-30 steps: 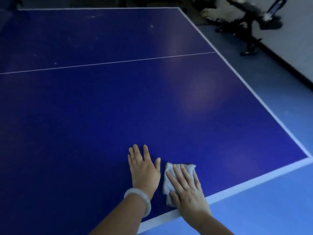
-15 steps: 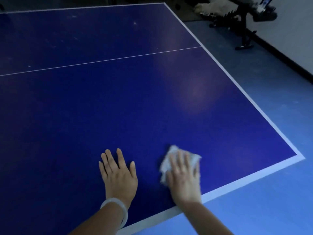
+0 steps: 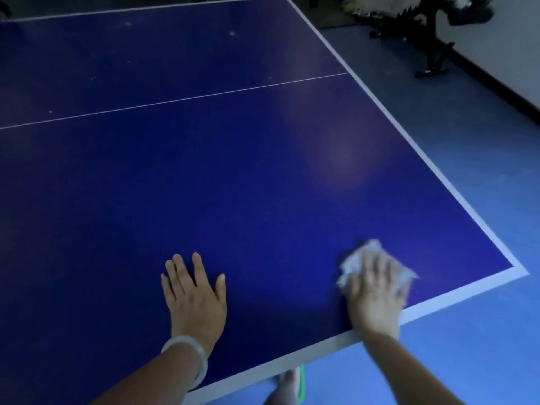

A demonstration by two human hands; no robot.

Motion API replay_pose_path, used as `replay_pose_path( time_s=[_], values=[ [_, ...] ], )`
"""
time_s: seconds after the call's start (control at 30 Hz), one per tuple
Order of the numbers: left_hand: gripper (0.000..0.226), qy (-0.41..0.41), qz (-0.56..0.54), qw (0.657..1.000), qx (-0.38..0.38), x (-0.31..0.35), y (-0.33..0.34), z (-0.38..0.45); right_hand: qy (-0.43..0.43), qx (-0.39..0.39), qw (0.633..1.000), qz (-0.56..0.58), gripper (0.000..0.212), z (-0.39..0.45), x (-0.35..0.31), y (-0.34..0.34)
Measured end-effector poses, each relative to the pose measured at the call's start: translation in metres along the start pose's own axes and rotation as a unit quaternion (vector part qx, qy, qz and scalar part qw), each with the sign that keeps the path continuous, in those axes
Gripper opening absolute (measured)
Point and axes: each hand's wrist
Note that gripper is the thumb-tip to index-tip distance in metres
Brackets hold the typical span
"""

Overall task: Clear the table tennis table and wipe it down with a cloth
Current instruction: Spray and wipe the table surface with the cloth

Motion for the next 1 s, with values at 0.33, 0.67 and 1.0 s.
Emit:
replay_pose_path(
  time_s=[0.33,0.67,1.0],
  values=[
    [0.072,-0.016,0.013,1.000,-0.001,0.001,0.004,-0.001,-0.257,-0.075,0.963,-0.039,0.056,0.007,0.043,-0.007],
    [0.053,0.240,-0.099,0.966,-0.017,0.210,0.011,-0.028,-0.180,-0.079,0.980,-0.033,0.057,0.044,0.106,-0.027],
    [0.073,0.268,0.059,0.957,-0.089,0.317,0.037,-0.051,0.002,-0.038,0.999,0.007,0.083,0.078,0.183,-0.041]
  ],
)
Point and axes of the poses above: each hand's wrist, its own z-axis towards the middle knuckle, its own y-axis out of the palm, x = y × z, and after that the axes turned 7 degrees about -y, right-handed
